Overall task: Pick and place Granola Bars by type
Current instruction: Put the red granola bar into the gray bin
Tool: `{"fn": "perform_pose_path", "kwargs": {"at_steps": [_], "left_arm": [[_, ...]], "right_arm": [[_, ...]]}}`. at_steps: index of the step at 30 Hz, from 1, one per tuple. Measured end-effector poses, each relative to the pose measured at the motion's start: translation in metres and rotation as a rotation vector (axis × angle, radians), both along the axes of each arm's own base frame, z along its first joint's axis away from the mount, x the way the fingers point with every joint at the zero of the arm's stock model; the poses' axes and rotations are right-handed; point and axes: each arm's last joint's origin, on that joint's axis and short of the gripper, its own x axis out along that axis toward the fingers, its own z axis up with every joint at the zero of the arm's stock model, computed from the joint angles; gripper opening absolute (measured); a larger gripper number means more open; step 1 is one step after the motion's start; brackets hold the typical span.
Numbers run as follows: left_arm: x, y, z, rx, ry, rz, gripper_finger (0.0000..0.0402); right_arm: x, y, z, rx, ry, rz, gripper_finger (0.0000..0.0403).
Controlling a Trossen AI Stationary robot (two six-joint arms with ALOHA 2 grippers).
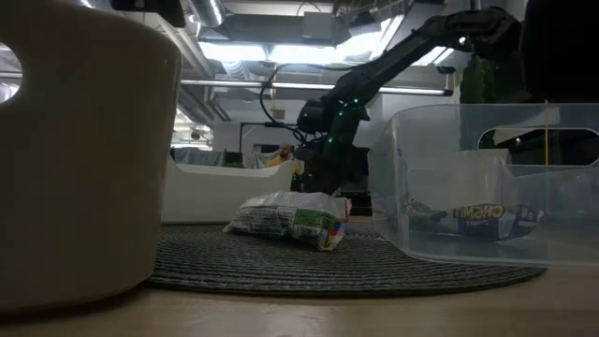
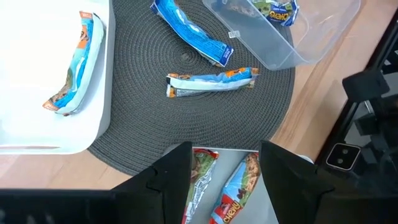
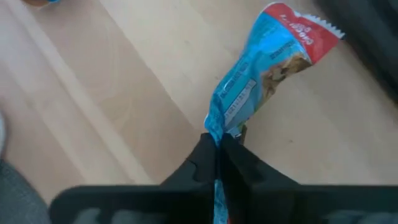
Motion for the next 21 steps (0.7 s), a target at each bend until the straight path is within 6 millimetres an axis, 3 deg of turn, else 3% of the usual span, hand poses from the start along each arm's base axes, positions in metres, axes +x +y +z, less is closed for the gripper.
{"fn": "perform_pose_path", "kwargs": {"at_steps": [4,8,14,21], "left_arm": [[0.000,0.000,0.000,0.001,0.001,0.001,0.0177],[-0.001,0.001,-0.001,0.007,0.013,0.002,0.0177],[-0.002,0.002,-0.001,0.040,0.018,0.019,0.0177],[-0.006,0.004,-0.003,0.074,0.052,0.031,0.0177]], "right_arm": [[-0.002,0.003,0.001,0.032,0.012,0.019,0.0028],[-0.007,0.009,0.014,0.022,0.035,0.074,0.0010],[-0.017,0.017,0.056,-0.045,0.001,0.112,0.0011],[-0.037,0.040,0.126,-0.152,-0.079,0.158,0.0006]]}}
